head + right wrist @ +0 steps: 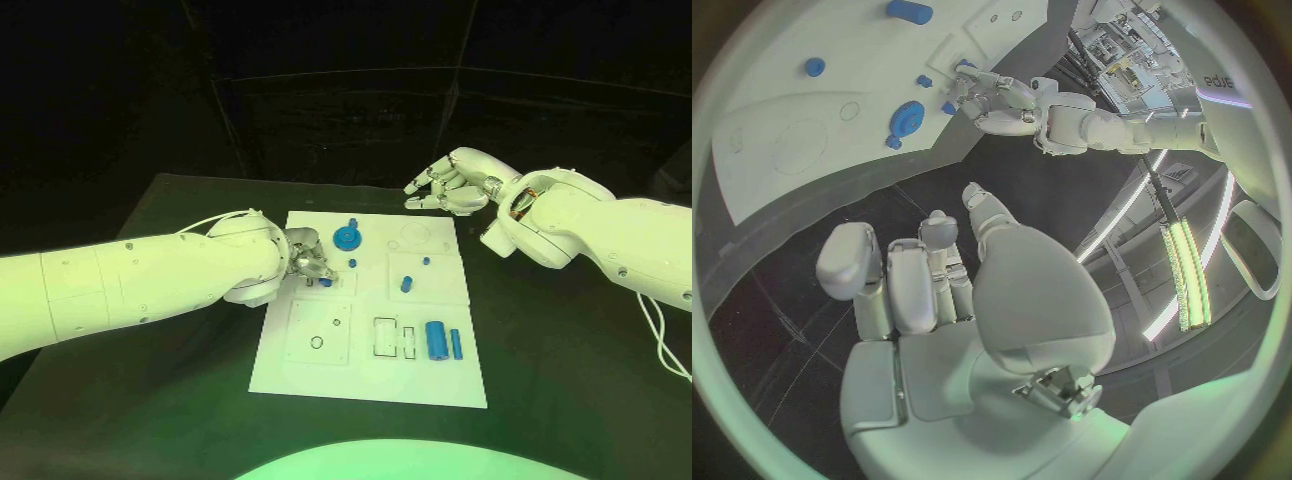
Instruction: Assemble the parts on the task board
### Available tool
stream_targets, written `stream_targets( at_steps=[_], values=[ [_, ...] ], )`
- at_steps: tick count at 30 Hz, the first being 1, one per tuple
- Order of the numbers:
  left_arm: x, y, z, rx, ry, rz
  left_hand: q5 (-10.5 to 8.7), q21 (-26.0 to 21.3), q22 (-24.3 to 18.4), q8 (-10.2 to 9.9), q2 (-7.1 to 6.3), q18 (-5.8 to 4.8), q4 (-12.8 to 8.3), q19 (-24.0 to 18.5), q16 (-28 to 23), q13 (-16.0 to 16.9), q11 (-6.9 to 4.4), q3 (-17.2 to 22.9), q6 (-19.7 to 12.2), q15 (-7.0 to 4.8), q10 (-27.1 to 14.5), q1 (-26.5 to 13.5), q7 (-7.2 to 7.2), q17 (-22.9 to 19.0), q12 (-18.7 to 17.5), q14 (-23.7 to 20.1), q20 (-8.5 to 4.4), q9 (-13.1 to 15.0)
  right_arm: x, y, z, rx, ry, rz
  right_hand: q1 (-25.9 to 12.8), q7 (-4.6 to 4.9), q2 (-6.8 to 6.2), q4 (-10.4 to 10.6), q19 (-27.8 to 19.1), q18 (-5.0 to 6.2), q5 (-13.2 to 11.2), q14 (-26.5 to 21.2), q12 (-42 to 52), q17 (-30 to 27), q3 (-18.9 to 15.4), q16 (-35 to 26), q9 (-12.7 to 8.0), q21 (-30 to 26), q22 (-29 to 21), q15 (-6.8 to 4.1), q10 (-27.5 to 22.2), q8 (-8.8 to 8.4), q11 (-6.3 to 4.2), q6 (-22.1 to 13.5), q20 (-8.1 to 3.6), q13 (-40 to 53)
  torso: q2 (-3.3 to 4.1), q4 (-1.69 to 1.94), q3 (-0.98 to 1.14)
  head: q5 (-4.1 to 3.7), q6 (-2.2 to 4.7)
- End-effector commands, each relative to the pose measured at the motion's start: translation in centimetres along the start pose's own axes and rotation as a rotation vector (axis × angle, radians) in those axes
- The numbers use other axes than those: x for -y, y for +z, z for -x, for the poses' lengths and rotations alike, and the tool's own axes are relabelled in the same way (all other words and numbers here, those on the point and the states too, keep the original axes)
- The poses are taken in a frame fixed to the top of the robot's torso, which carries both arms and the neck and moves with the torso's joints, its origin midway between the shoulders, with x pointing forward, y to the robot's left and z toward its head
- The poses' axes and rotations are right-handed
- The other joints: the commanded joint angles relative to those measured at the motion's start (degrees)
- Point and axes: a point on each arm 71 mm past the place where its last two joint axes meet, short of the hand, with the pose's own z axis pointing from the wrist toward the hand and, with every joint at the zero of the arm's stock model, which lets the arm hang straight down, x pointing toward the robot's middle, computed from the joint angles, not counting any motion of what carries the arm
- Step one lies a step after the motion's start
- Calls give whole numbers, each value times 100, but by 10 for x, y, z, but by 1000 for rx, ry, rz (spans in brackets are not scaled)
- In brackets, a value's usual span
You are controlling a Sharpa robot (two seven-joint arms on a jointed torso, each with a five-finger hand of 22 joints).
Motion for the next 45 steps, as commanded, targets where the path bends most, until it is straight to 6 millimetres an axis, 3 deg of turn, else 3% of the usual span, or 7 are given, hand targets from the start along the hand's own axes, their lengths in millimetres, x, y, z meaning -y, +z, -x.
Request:
stream_targets(
  at_steps=[1,5,33,45],
  values=[
    [-1,1,-2,-14,13,6,12,6,14,29,4,-40,-234,124,18,11,-21,211,55,-55,32,-144,-24,1509,21,597,-16,5,-1,0,0,-7,-2,8,30,-4,31,5,-43,40,20,171,-20,-5,-27,-40,-5,-38,-6,-37,-10,20,-10,23,2,-5,6,-7,-1,-13,2],
    [1,2,-1,-11,13,5,8,7,23,24,32,-41,-20,128,18,32,-20,36,93,-55,47,-350,-24,1509,47,597,-19,-1,0,1,0,-9,-2,7,34,-4,37,6,-93,55,26,157,-79,-68,-26,-88,-7,-80,-79,-37,-47,20,-11,20,2,-61,2,0,-1,-15,11],
    [1,4,0,-4,10,6,8,8,59,154,-106,-44,305,147,18,167,-82,-491,280,-106,171,-705,-99,1509,209,597,-64,61,0,1,0,-9,-2,10,51,4,45,13,-276,108,26,75,-280,-342,-53,-329,-14,-256,-350,-33,-179,17,-4,-12,4,-238,1,6,-2,-30,-9],
    [-1,3,1,3,3,9,8,32,101,177,-91,-53,416,163,18,170,-90,-583,301,-114,186,-812,-109,1509,222,597,-72,70,1,1,0,-15,-2,5,58,4,44,11,-297,114,25,66,-297,-368,-58,-357,-14,-279,-382,-32,-189,19,-4,-15,5,-253,1,1,-3,-24,-17]
  ],
)
